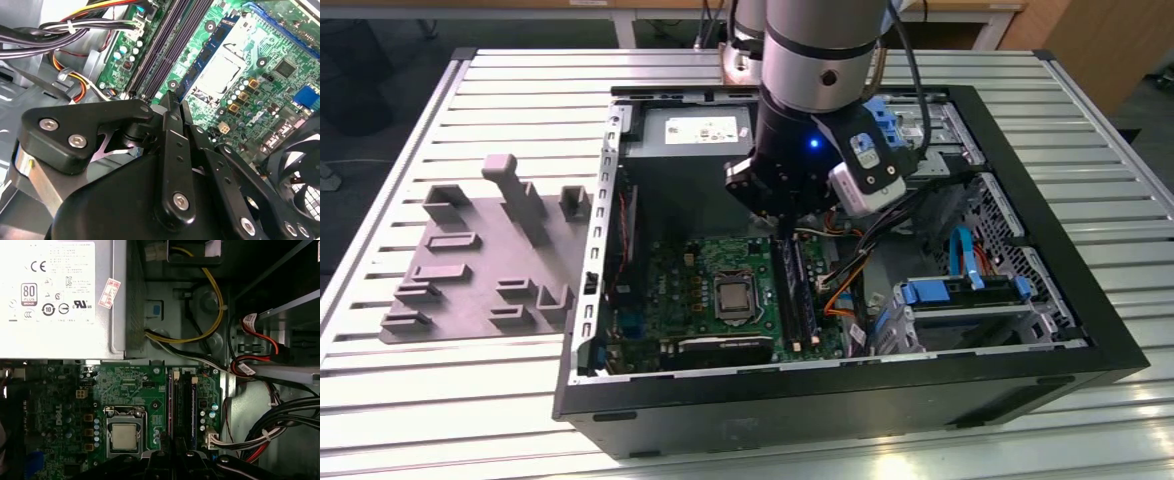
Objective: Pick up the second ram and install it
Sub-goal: 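Insert the second ram into the second slot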
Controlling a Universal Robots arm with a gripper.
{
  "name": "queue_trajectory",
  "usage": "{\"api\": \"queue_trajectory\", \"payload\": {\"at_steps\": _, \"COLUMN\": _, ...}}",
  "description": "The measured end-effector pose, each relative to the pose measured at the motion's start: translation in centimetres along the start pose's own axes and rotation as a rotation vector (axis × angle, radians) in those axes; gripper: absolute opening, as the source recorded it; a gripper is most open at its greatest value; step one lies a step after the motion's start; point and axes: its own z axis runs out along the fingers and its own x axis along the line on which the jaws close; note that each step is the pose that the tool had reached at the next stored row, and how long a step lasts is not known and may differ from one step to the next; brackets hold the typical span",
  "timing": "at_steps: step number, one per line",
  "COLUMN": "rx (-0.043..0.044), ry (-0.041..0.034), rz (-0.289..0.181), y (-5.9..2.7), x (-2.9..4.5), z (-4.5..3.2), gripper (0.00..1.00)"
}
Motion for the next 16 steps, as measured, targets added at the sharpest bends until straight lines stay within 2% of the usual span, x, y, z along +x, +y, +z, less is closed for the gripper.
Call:
{"api": "queue_trajectory", "payload": {"at_steps": 7, "rx": -0.0003, "ry": -0.0001, "rz": 0.001, "y": -0.56, "x": -0.05, "z": 0.56, "gripper": 0.14}}
{"api": "queue_trajectory", "payload": {"at_steps": 16, "rx": -0.0001, "ry": 0.0001, "rz": 0.006, "y": -0.65, "x": -0.20, "z": 1.94, "gripper": 0.14}}
